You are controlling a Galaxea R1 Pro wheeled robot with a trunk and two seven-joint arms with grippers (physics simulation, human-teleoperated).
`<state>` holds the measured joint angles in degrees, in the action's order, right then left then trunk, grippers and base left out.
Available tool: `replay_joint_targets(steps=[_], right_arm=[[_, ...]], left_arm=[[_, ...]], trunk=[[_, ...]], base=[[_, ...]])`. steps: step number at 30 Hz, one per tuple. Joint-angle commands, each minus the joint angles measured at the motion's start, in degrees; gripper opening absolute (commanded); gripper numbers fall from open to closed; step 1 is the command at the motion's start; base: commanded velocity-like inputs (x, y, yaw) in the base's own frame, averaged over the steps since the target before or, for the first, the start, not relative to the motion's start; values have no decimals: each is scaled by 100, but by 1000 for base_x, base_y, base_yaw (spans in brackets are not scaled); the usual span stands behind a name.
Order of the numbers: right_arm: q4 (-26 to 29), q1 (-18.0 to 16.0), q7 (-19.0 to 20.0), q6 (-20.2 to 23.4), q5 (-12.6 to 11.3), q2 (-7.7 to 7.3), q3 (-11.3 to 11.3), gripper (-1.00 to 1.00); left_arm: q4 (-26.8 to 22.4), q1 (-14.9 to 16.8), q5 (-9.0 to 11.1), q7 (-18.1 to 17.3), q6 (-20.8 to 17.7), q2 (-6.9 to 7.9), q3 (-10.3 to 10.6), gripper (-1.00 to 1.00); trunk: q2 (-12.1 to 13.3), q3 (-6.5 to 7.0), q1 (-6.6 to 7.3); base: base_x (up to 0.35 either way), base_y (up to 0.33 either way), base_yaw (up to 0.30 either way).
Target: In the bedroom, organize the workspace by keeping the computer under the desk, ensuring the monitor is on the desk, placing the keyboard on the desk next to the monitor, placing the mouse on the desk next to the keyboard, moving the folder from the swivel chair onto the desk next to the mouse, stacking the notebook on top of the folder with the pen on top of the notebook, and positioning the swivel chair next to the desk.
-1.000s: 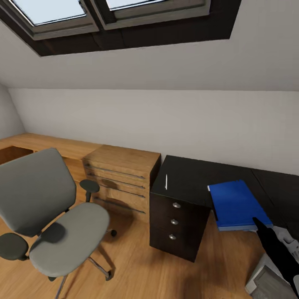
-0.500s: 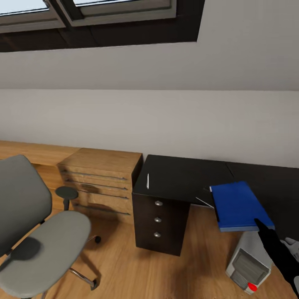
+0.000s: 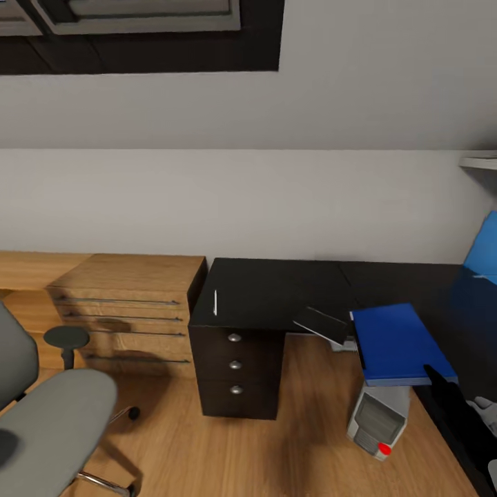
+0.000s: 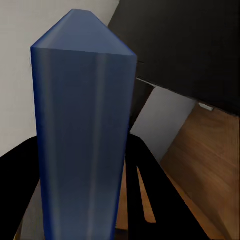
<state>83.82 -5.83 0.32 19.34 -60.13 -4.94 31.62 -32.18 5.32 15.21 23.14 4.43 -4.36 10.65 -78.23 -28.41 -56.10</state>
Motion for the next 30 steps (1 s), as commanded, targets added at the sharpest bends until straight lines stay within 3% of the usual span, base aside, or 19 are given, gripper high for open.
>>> replay_joint_targets(steps=[1, 21, 27, 30], right_arm=[[2, -5, 3, 35, -31, 2, 11, -100], [2, -5, 22, 41, -20, 2, -2, -100], [32, -7, 57, 44, -48, 24, -41, -100], [-53, -42, 26, -41, -44, 28, -242, -100]], left_arm=[[1, 4, 61, 41, 32, 6, 44, 100], [10, 3, 61, 41, 32, 4, 77, 100], [10, 4, 61, 41, 32, 0, 77, 100], [45, 4, 61, 41, 32, -2, 80, 100]], trunk=[[-3, -6, 0], [-3, -6, 0], [-3, -6, 0], [-3, -6, 0]], base=[[0, 0, -300], [0, 0, -296], [0, 0, -44], [0, 0, -4]])
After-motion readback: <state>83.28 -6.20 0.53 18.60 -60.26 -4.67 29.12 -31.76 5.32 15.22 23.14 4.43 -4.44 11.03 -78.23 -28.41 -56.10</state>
